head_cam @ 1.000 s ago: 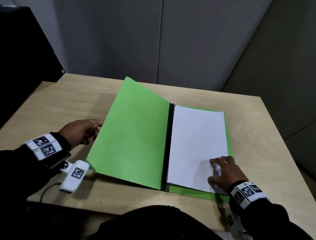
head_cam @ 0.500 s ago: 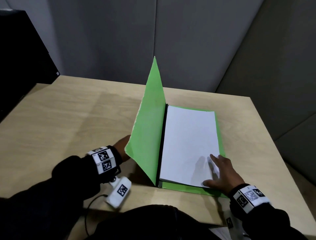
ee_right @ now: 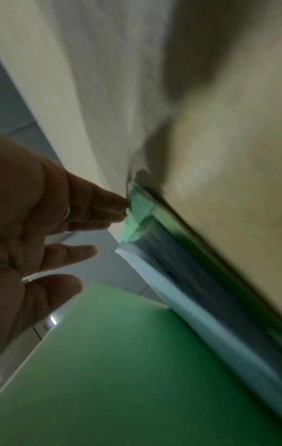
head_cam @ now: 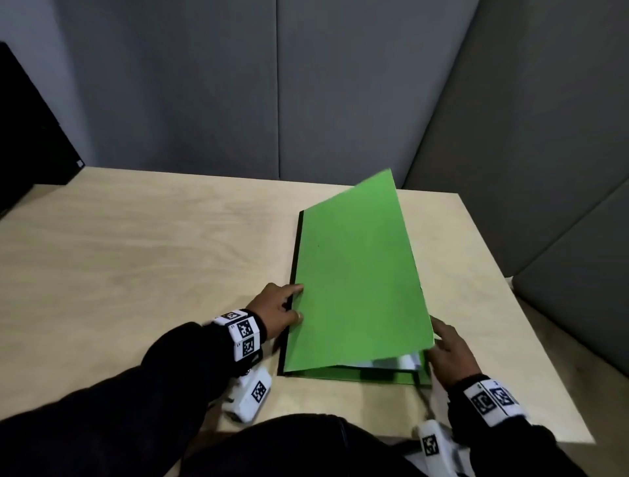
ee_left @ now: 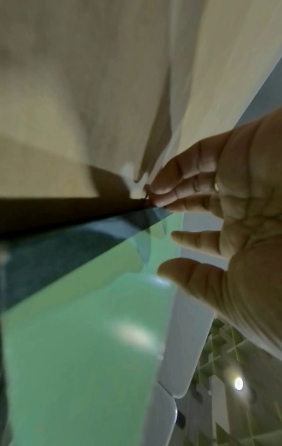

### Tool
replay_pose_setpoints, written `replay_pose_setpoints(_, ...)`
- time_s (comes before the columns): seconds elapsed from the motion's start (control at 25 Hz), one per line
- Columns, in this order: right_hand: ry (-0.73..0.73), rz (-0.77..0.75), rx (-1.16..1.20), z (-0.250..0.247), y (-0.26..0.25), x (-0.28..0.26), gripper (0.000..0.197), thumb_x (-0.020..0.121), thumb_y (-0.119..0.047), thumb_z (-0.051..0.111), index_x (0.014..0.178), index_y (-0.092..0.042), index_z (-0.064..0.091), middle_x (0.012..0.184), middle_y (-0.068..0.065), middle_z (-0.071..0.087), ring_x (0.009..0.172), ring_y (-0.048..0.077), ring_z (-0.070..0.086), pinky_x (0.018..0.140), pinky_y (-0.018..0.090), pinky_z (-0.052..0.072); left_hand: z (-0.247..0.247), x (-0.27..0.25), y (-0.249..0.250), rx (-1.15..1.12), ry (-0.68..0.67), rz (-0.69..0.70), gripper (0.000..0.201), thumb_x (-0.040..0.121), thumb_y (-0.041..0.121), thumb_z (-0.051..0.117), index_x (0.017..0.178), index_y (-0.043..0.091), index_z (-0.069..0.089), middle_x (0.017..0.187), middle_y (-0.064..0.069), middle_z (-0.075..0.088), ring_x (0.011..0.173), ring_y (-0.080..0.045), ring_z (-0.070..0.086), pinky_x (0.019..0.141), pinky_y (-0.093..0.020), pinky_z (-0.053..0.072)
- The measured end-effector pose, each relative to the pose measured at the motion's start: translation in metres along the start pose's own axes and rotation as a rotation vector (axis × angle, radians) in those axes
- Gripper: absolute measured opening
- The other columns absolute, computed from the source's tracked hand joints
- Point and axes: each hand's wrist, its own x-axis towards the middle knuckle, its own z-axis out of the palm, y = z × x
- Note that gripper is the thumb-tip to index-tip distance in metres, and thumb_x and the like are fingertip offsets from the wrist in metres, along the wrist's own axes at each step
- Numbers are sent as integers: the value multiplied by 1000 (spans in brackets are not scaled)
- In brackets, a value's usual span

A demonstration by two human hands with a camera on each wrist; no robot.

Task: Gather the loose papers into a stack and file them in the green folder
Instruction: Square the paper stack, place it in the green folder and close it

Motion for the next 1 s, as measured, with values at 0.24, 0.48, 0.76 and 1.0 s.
replay_pose_setpoints(0.24, -27, 227, 411, -16, -8, -10, 33, 95, -17, 43, 125, -16, 56, 121, 12, 57, 110, 30, 55, 88, 41, 47, 19, 4, 1, 87, 69, -22, 69, 79, 23, 72, 141, 23, 42, 132, -5, 37, 115, -21, 51, 100, -23, 40)
replay_pose_setpoints(0.48, -222, -37, -735, -1, -2, -5, 55, 83, -37, 57, 133, -17, 49, 137, 9, 42, 123, 26, 47, 103, 31, 38, 28, 5, 6, 137, 119, -32, 68, 79, 25, 71, 141, 24, 42, 133, -3, 37, 119, -19, 48, 97, -22, 39)
replay_pose_setpoints(0.76, -286, -58, -874, -1, -19, 2, 36, 74, -43, 57, 99, -17, 61, 108, 4, 45, 98, 22, 55, 87, 35, 50, 23, 19, 9, -88, 175, -274, 60, 86, 31, 64, 138, 12, 40, 126, -12, 50, 108, -29, 56, 86, -29, 45)
replay_pose_setpoints(1.0, -330, -81, -860, -8, -25, 12, 40, 82, -44, 56, 108, -15, 63, 116, 8, 46, 98, 23, 56, 87, 29, 46, 23, 21, -3, -555, 50, -303, 19, 90, 22, 60, 76, 9, 57, 60, -4, 44, 54, -19, 40, 58, -28, 30)
